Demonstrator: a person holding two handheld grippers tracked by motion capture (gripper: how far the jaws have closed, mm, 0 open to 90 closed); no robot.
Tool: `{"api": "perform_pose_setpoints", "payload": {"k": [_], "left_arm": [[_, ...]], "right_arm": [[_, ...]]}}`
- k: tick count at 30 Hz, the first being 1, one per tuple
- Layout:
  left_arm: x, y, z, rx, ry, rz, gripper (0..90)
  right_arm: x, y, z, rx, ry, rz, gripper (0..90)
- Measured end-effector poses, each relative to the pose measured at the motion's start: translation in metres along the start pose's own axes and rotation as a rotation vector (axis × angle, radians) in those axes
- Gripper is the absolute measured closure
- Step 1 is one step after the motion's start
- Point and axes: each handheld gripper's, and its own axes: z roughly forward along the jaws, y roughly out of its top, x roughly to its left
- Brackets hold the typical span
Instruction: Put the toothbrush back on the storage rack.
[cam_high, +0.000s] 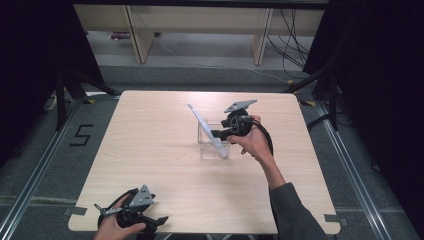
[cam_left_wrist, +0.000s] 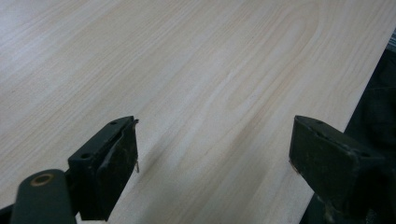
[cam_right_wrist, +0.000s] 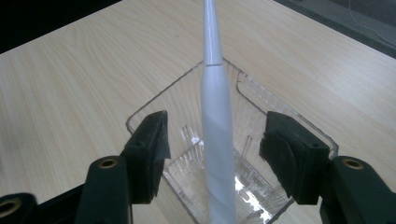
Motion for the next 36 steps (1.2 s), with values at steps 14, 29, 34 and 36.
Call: {"api": "perform_pose_setpoints", "payload": {"k": [14, 29, 34, 36], "left_arm": [[0.000, 0.000, 0.001, 0.006, -0.002, 0.008, 14.8], [0.000, 0.000, 0.002, 0.008, -0.002, 0.005, 14.8], [0.000, 0.000, 0.001, 0.005, -0.002, 0.009, 14.8], [0.000, 0.000, 0.001, 0.004, -0.003, 0.009, 14.8]], "right_arm": [[-0.003, -0.009, -0.013, -0.043, -0.030, 0.004, 38.2], [-0.001, -0.013, -0.021, -0.060, -0.028, 0.020, 35.3], [-0.003, -0.014, -0.026, -0.065, -0.048, 0.005, 33.7], [-0.003, -0.015, -0.027, -0.068, -0.046, 0.016, 33.4]]}}
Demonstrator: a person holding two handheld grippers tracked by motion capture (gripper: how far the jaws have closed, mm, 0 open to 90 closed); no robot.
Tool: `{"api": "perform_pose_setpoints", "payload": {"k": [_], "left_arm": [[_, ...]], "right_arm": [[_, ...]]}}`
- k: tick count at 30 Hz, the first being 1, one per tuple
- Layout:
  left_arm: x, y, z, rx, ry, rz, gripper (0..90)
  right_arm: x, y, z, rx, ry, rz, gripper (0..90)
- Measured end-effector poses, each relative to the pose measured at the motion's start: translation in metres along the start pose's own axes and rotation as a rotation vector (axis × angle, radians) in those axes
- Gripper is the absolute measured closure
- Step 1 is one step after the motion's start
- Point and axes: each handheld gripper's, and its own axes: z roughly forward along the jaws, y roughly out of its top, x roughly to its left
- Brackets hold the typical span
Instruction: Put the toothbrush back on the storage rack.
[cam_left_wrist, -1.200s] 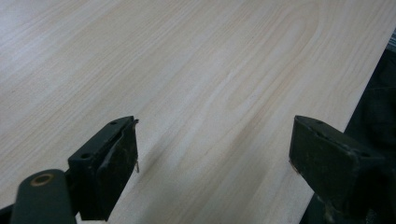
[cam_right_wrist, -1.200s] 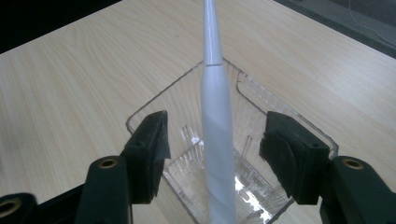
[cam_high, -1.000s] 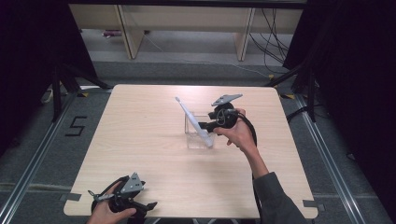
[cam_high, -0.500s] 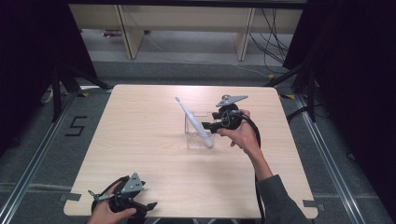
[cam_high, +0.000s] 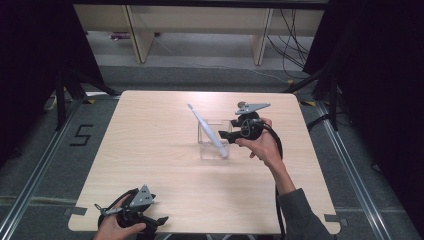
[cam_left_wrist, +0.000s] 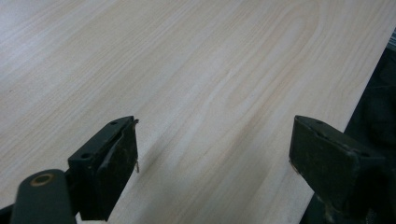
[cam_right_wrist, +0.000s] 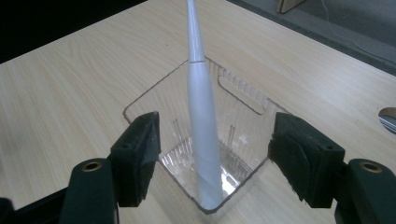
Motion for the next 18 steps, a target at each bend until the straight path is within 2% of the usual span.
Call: {"api": "perform_pose_setpoints", "payload": {"k": [1, 9, 14, 16, 18], "left_arm": [[0.000, 0.000, 0.000, -0.001, 0.000, 0.000, 14.8], [0.000, 0.000, 0.000, 0.002, 0.000, -0.001, 14.8], [-0.001, 0.000, 0.000, 0.004, -0.002, -0.002, 14.8], [-0.001, 0.000, 0.001, 0.003, -0.002, 0.003, 14.8], [-0.001, 0.000, 0.001, 0.002, -0.001, -0.003, 14.8]], "right_arm": [[-0.001, 0.000, 0.000, -0.014, -0.006, -0.002, 33.2], [-0.005, -0.006, -0.007, 0.002, -0.019, 0.017, 32.5], [-0.009, -0.010, -0.010, -0.010, -0.040, 0.007, 31.4], [-0.009, -0.011, -0.012, -0.002, -0.032, 0.024, 31.1], [-0.010, -0.013, -0.013, -0.011, -0.050, 0.005, 30.3]]}}
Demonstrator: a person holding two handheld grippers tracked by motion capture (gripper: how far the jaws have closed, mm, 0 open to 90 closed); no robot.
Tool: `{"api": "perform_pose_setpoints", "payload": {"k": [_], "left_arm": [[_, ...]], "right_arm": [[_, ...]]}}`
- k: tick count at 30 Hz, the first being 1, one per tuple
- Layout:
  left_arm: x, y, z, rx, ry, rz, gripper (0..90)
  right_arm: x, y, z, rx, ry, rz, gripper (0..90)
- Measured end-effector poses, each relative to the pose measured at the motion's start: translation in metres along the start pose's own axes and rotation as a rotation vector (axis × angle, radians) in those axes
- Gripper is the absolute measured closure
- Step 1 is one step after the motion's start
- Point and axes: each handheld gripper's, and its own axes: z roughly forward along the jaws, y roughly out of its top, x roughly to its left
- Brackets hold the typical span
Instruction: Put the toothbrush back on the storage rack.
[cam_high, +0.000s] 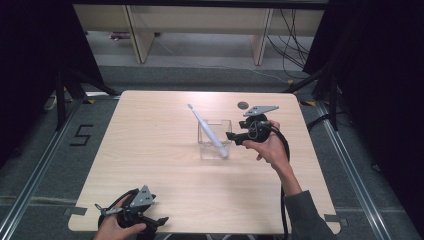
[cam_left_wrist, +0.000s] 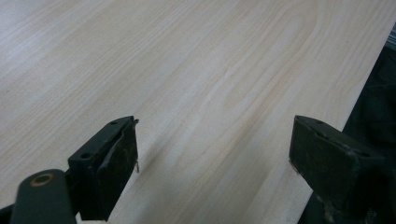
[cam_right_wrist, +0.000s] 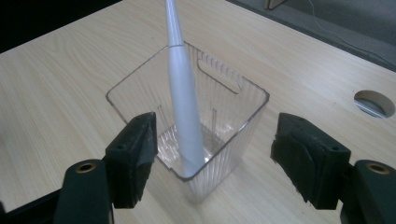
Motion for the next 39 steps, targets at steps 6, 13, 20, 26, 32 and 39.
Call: {"api": "perform_pose_setpoints", "payload": {"k": [6, 13, 20, 26, 32, 39], "left_arm": [[0.000, 0.000, 0.000, 0.002, -0.002, 0.003, 14.8], [0.000, 0.000, 0.000, 0.006, -0.002, 0.000, 14.8], [0.001, 0.000, -0.001, 0.006, -0.005, 0.010, 14.8], [0.000, 0.000, 0.000, 0.008, 0.000, -0.003, 14.8], [0.001, 0.001, -0.001, 0.010, -0.005, 0.020, 14.8], [0.001, 0.001, -0.001, 0.010, -0.004, 0.023, 14.8]], "right_arm": [[0.000, -0.004, -0.005, 0.027, -0.005, 0.015, 28.2], [0.002, -0.013, -0.010, 0.027, -0.019, 0.002, 24.7], [0.002, -0.022, -0.019, 0.032, -0.047, 0.019, 22.8], [0.003, -0.033, -0.023, 0.033, -0.037, 0.014, 22.8], [0.007, -0.045, -0.029, 0.018, -0.041, 0.035, 22.9], [0.011, -0.056, -0.039, 0.007, -0.051, 0.037, 23.0]]}}
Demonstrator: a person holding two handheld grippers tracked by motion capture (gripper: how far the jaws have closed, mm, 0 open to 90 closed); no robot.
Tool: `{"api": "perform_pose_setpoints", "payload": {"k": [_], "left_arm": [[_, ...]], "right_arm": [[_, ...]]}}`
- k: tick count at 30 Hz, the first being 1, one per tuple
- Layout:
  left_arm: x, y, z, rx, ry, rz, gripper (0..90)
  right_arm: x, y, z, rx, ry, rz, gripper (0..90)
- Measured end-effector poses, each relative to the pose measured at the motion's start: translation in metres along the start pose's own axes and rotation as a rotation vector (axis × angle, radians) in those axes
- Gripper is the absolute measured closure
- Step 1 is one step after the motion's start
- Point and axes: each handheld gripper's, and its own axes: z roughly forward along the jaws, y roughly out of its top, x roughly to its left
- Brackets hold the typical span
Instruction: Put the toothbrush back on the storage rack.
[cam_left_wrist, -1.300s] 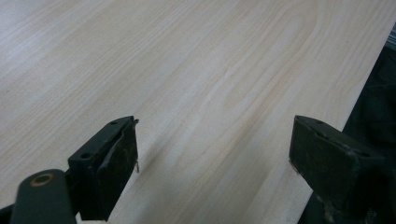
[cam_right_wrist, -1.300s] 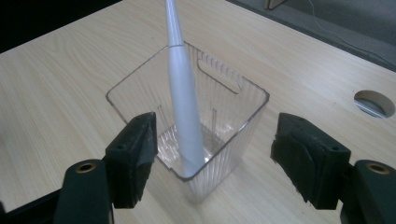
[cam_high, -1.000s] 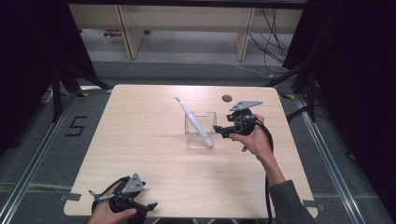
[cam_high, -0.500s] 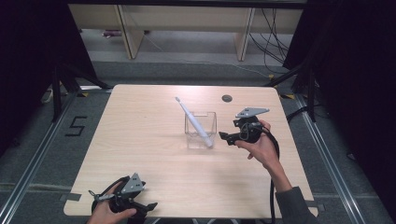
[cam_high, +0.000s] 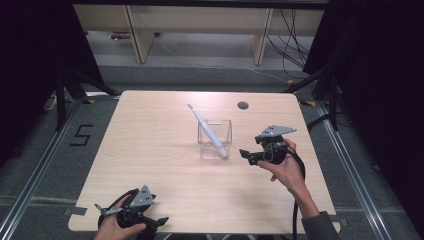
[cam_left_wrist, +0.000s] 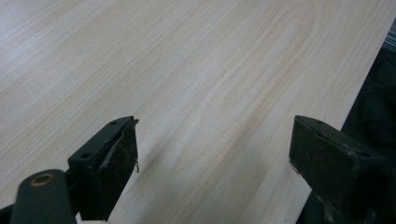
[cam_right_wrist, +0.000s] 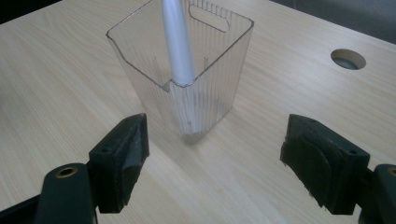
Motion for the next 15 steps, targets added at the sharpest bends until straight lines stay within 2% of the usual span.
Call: {"api": "perform_pose_setpoints", "payload": {"k": [1, 2, 3, 4, 6, 7, 8, 10, 13, 15], "left_arm": [[0.000, 0.000, 0.000, 0.000, 0.000, 0.000, 14.8], [0.000, 0.000, 0.000, 0.000, 0.001, 0.000, 14.8], [0.000, 0.000, 0.000, -0.003, 0.002, -0.004, 14.8], [0.000, 0.000, 0.000, -0.002, 0.003, -0.009, 14.8], [0.000, 0.000, 0.000, 0.000, 0.003, -0.005, 14.8], [0.000, 0.000, 0.000, -0.001, 0.004, -0.010, 14.8], [0.000, 0.000, 0.000, -0.003, 0.004, 0.001, 14.8], [0.000, 0.000, 0.000, -0.003, 0.003, 0.000, 14.8], [0.001, 0.000, -0.001, 0.006, 0.001, 0.001, 14.8], [0.001, 0.000, 0.000, 0.005, 0.001, -0.001, 14.8]], "right_arm": [[0.001, -0.002, -0.001, -0.009, -0.006, 0.008, 23.0], [0.002, -0.005, -0.003, 0.004, 0.000, 0.018, 23.0], [0.000, -0.007, -0.004, -0.012, -0.007, -0.014, 23.0], [0.000, -0.009, -0.006, -0.004, -0.003, -0.013, 22.8], [0.001, -0.014, -0.008, -0.010, 0.017, 0.005, 23.0], [0.000, -0.017, -0.009, -0.017, 0.001, 0.000, 22.8], [0.000, -0.019, -0.010, -0.008, 0.005, 0.012, 22.6], [0.002, -0.024, -0.012, -0.007, 0.010, 0.039, 22.6], [0.001, -0.029, -0.013, -0.014, 0.002, 0.011, 22.4], [0.003, -0.032, -0.013, -0.017, 0.010, 0.027, 22.4]]}}
